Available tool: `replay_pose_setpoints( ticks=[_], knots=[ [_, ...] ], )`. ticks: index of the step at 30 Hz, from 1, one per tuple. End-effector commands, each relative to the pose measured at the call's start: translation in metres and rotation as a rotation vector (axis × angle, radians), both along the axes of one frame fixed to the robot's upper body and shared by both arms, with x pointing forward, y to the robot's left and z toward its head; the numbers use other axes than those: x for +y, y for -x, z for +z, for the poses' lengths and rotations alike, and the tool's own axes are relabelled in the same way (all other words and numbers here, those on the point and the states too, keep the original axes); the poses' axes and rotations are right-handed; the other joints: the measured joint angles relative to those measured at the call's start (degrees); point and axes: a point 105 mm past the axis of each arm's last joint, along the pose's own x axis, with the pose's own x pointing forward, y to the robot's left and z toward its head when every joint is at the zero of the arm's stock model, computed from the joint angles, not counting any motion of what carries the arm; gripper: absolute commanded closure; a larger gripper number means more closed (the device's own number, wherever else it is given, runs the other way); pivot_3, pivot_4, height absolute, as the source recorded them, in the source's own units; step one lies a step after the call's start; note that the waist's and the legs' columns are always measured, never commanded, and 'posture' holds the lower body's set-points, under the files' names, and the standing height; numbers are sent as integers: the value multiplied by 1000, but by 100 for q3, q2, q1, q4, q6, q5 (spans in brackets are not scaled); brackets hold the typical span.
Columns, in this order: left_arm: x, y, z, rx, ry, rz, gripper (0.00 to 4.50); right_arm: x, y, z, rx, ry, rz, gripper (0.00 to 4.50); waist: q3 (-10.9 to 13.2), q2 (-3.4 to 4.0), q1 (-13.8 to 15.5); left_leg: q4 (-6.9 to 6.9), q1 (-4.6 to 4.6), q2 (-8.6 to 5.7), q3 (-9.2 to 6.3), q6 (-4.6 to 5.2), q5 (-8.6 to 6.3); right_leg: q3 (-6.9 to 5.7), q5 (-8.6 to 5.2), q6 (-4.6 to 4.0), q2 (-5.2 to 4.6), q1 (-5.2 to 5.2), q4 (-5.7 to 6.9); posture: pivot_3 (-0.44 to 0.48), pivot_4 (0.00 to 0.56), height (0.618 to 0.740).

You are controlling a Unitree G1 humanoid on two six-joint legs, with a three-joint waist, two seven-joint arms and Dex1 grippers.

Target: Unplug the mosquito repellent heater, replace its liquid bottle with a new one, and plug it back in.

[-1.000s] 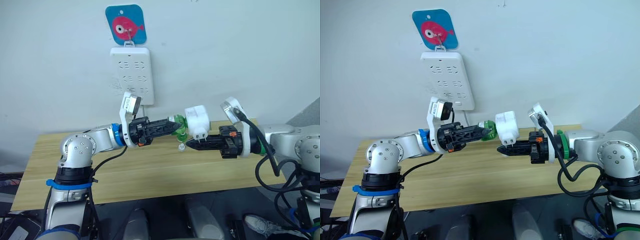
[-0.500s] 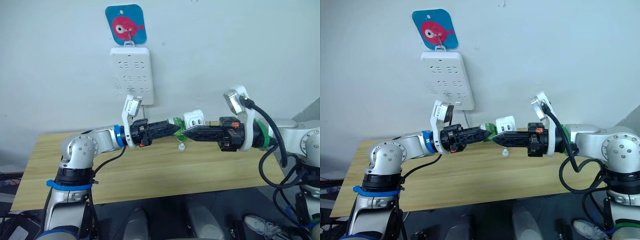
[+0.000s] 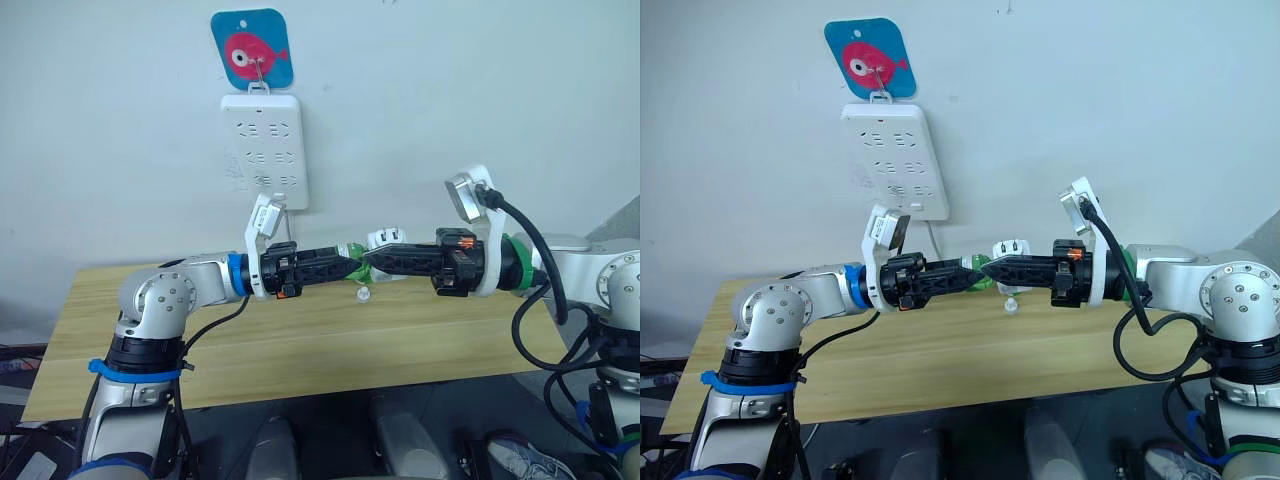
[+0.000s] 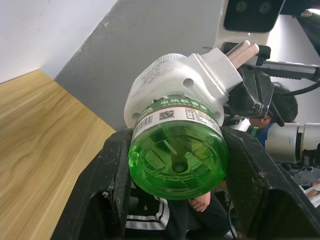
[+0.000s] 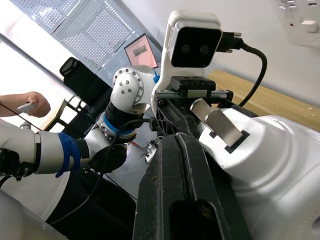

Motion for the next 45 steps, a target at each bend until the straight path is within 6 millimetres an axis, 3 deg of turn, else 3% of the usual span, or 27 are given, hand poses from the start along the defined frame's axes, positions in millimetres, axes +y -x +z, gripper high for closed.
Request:
replay_pose_setpoints(
  ticks=[1, 20, 26, 29, 32, 40, 45],
  knots=[
    [-7, 19, 15, -69, 39, -108, 2227, -4, -11, 6, 13, -43, -64, 4500, 0, 0, -1, 0, 0, 0, 0, 0, 0, 0, 0, 0, 0, 0, 0, -205, 185, 725],
    [-6, 22, 13, -73, 26, -124, 2227, -8, -18, 1, 71, -27, -102, 4500, 0, 0, 1, -1, 0, 0, 0, 1, 0, 0, 0, 0, 0, 0, 0, -203, 189, 725],
    [-3, 10, 10, -17, 67, -44, 2227, -10, 4, 27, -12, -140, -17, 4500, 0, 0, 8, -1, -2, 0, 0, 1, 0, 0, 0, 0, 0, 0, -2, -207, 188, 725],
    [1, 0, 9, 21, 111, 25, 2227, -17, 15, 40, -34, -224, -37, 3961, 0, 0, 12, -2, -3, 0, 0, 1, -1, -1, 0, 0, 0, 0, -4, -216, 190, 725],
    [3, -6, 13, 91, 191, 71, 2227, -31, 11, 46, -48, -320, -187, 2924, 0, -1, 14, -2, -5, 1, -3, 1, -1, -2, 0, 1, 0, 0, -6, -226, 191, 725],
    [11, -13, 22, 286, 381, 99, 2227, -74, -9, 26, -40, -441, -581, 29, 0, -1, -3, 2, 0, 0, 6, 1, 0, 6, 0, 3, 1, 0, 2, -257, 192, 725],
    [9, -14, 32, 399, 487, 58, 2227, -70, -10, 6, -4, -512, -663, 0, -1, -1, -28, 2, 1, 3, 7, 0, 0, 9, 0, 3, 4, 0, 3, -271, 189, 725]
  ],
)
